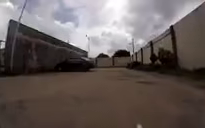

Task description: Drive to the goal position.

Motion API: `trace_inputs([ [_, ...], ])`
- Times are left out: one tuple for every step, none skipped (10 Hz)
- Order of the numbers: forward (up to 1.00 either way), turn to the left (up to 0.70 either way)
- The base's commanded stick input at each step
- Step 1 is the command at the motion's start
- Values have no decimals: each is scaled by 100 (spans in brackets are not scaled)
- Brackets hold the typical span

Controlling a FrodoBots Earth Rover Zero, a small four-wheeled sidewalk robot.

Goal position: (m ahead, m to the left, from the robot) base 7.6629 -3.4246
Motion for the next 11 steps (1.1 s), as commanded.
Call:
trace_inputs([
  [30,0],
  [30,0],
  [30,0],
  [30,0],
  [30,0],
  [30,0],
  [30,0],
  [30,0],
  [30,0],
  [30,0],
  [30,0],
])
